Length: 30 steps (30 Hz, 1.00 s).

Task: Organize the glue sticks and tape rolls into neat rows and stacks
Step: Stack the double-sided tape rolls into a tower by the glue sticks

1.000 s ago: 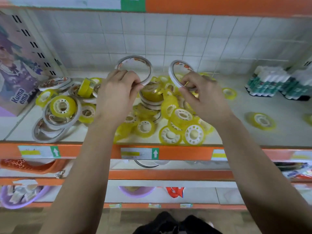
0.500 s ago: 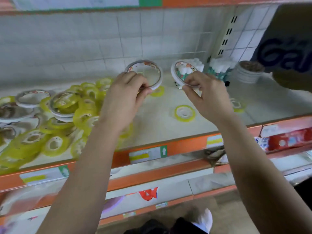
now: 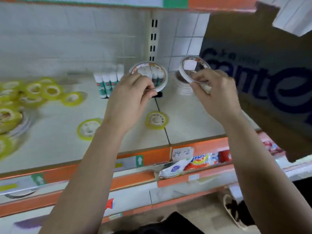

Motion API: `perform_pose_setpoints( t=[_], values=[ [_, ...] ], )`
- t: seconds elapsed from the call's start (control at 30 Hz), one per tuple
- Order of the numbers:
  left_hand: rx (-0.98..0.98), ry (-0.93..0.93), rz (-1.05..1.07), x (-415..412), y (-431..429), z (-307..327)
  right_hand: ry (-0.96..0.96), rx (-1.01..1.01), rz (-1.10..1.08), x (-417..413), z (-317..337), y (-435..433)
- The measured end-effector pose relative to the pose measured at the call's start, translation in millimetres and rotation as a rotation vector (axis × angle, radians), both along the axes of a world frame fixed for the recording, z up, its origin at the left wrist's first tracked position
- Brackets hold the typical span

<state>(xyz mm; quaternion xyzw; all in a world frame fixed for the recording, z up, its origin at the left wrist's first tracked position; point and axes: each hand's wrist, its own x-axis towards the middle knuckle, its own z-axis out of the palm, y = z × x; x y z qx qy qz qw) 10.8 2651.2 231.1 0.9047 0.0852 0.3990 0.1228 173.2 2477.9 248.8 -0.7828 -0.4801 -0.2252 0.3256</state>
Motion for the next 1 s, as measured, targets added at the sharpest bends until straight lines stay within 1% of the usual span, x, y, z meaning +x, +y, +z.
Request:
perform_pose_setpoints(
  t=[0.2, 0.33, 0.5, 0.67, 1.0],
  values=[
    [-0.003, 0.044, -0.001, 43, -23, -10, 0.116, -0.012, -0.037, 56, -9, -14],
    [0.005, 0.050, 0.032, 56, -28, -13, 0.170, -0.042, -0.002, 78, -22, -6],
    [0.014, 0.046, 0.034, 60, -33, -16, 0.158, -0.068, 0.053, 93, -38, 18],
    [0.006, 0.079, 0.052, 57, -34, -22, 0.146, -0.119, 0.053, 100, -47, 38],
    [0.009, 0.106, 0.069, 58, -35, -31, 0.148, -0.117, 0.072, 106, -54, 46]
  ],
)
